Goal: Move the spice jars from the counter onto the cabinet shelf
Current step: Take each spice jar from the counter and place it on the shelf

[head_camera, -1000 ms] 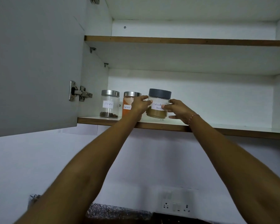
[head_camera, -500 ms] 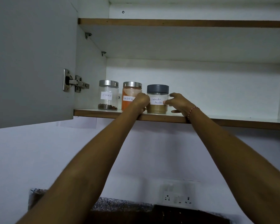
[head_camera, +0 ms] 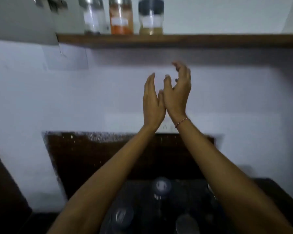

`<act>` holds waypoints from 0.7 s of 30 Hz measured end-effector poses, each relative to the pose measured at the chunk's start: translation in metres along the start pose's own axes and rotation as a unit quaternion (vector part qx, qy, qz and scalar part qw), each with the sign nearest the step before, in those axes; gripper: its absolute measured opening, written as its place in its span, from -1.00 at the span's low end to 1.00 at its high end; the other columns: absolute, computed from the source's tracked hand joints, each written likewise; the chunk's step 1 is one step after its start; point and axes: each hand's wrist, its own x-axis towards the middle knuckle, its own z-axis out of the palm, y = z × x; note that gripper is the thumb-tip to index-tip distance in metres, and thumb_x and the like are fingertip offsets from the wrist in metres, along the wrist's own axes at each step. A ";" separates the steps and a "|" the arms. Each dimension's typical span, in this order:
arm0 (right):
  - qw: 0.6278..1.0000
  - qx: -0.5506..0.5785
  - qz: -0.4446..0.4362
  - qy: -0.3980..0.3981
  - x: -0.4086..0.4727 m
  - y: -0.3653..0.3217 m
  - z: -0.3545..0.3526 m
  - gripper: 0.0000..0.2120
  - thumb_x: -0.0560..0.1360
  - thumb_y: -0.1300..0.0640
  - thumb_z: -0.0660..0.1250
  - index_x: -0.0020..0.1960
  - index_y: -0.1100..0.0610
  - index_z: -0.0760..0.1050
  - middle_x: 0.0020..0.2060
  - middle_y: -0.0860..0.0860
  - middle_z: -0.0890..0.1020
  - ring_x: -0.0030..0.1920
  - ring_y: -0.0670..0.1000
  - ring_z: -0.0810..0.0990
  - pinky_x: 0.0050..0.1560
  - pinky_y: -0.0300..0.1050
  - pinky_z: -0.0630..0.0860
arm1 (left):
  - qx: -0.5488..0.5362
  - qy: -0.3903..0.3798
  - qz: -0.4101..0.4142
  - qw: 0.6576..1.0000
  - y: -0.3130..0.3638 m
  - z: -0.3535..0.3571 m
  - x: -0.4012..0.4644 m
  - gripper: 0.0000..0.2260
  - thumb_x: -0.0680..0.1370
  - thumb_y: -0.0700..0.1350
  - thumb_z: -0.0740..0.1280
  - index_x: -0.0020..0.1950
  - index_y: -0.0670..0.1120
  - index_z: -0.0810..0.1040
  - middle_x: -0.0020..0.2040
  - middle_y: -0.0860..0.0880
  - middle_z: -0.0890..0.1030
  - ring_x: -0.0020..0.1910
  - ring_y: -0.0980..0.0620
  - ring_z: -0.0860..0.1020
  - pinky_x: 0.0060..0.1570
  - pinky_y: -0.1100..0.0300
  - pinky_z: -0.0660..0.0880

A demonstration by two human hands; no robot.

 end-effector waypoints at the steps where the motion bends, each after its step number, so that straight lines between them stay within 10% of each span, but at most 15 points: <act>1: 0.999 -0.007 0.031 -0.020 -0.032 0.011 -0.011 -0.67 0.50 0.26 0.21 0.26 0.15 0.42 0.24 0.05 0.47 0.26 0.00 0.43 0.20 -0.16 0.43 | -0.008 -0.030 -0.034 0.999 -0.009 0.000 -0.035 -0.57 0.61 -0.17 0.16 0.48 -0.16 0.18 0.47 -0.09 0.28 0.43 0.04 0.28 0.36 0.33 0.21; 6: 0.974 -0.093 0.161 -0.129 -0.175 0.065 -0.079 -0.66 0.51 0.25 0.23 0.28 0.15 0.41 0.25 0.08 0.45 0.26 0.01 0.43 0.26 -0.11 0.42 | 0.009 -0.140 -0.123 0.982 -0.052 -0.016 -0.186 -0.62 0.59 -0.26 0.16 0.41 -0.24 0.28 0.35 -0.09 0.40 0.28 0.11 0.34 0.20 0.60 0.20; 11: 0.922 -0.208 0.251 -0.210 -0.278 0.102 -0.154 -0.63 0.50 0.15 0.29 0.30 0.14 0.40 0.25 0.11 0.46 0.25 0.04 0.43 0.14 -0.33 0.27 | 0.022 -0.221 -0.270 0.937 -0.066 -0.015 -0.300 -0.61 0.59 -0.23 0.17 0.42 -0.14 0.28 0.40 -0.11 0.38 0.37 0.02 0.36 0.38 0.13 0.31; 21: 0.782 -0.167 0.462 -0.383 -0.362 0.133 -0.222 -0.05 0.26 -0.03 0.53 0.48 0.02 0.06 0.39 0.04 0.34 0.37 0.03 0.35 0.36 0.06 0.36 | -0.090 -0.226 -0.545 0.802 -0.073 0.004 -0.378 -0.65 0.64 -0.05 0.06 0.32 -0.18 0.43 0.28 -0.20 0.50 0.26 -0.08 0.48 0.32 -0.04 0.39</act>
